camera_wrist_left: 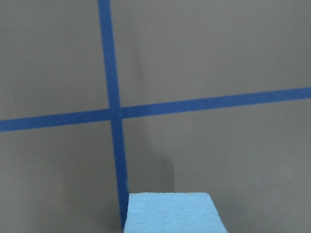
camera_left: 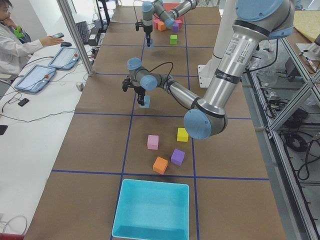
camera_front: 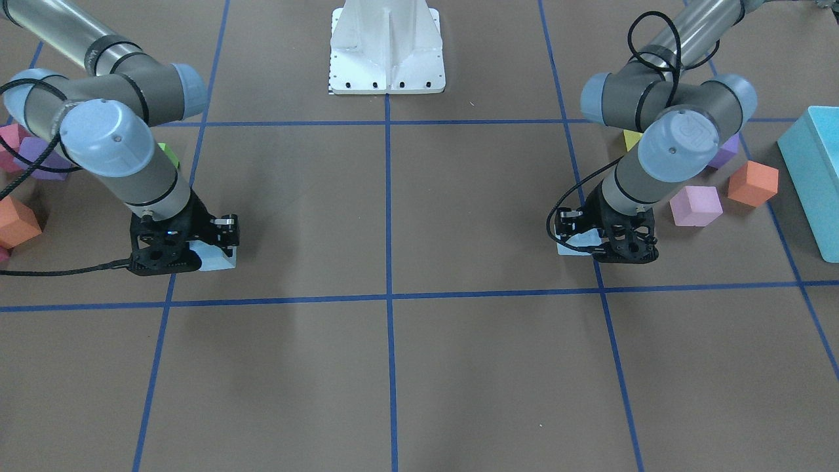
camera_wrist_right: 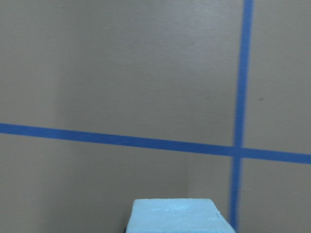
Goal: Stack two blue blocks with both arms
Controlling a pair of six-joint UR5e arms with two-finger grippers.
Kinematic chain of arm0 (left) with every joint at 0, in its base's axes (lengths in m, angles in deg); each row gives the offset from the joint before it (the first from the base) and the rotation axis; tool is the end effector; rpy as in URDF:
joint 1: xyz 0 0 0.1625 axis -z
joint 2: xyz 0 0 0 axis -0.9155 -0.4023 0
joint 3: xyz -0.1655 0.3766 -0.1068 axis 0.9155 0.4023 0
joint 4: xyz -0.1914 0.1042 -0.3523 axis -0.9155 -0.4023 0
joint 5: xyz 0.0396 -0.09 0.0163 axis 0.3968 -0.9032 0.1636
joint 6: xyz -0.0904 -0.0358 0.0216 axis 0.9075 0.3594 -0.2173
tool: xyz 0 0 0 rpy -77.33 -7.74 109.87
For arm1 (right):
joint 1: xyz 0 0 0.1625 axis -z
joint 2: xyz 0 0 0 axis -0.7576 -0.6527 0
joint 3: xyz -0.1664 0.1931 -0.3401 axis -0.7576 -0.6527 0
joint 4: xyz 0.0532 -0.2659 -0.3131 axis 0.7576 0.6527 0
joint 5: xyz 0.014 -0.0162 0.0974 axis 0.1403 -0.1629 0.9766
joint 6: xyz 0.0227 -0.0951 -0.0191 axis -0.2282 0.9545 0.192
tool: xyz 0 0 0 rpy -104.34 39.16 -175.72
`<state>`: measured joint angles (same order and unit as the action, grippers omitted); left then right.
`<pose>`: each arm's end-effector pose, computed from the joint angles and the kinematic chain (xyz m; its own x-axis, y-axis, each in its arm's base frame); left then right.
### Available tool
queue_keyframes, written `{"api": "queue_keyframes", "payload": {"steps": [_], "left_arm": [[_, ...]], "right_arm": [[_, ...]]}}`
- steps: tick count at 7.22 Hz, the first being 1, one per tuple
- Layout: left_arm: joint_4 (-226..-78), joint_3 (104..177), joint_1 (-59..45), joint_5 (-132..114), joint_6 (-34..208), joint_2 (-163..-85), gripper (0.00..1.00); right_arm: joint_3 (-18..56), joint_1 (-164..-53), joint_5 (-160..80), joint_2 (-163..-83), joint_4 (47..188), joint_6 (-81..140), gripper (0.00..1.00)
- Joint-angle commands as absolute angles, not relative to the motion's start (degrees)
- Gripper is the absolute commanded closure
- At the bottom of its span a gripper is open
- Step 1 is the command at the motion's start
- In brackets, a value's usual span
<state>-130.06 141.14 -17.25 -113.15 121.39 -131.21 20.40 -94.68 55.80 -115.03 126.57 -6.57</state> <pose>0.3782 -0.5498 0.3691 0.6790 0.0292 -0.7335 -0.0572 0.9983 -0.0133 -0.4051 -0.5322 0.3382 0.7042 -0.0473 0.7084 0.0131 0.9985 0.0537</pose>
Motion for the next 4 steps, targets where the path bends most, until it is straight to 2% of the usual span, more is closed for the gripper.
{"api": "queue_keyframes", "payload": {"steps": [1,4], "left_arm": [[-127.87,141.22,-17.41,-113.22,125.76,-133.9,0.43],[-127.87,141.22,-17.5,-114.45,129.1,-134.52,0.43]], "right_arm": [[18.33,-89.7,54.1,-107.85,126.87,-16.3,0.42],[9.9,-84.42,49.97,-95.62,126.69,-27.57,0.42]]}}
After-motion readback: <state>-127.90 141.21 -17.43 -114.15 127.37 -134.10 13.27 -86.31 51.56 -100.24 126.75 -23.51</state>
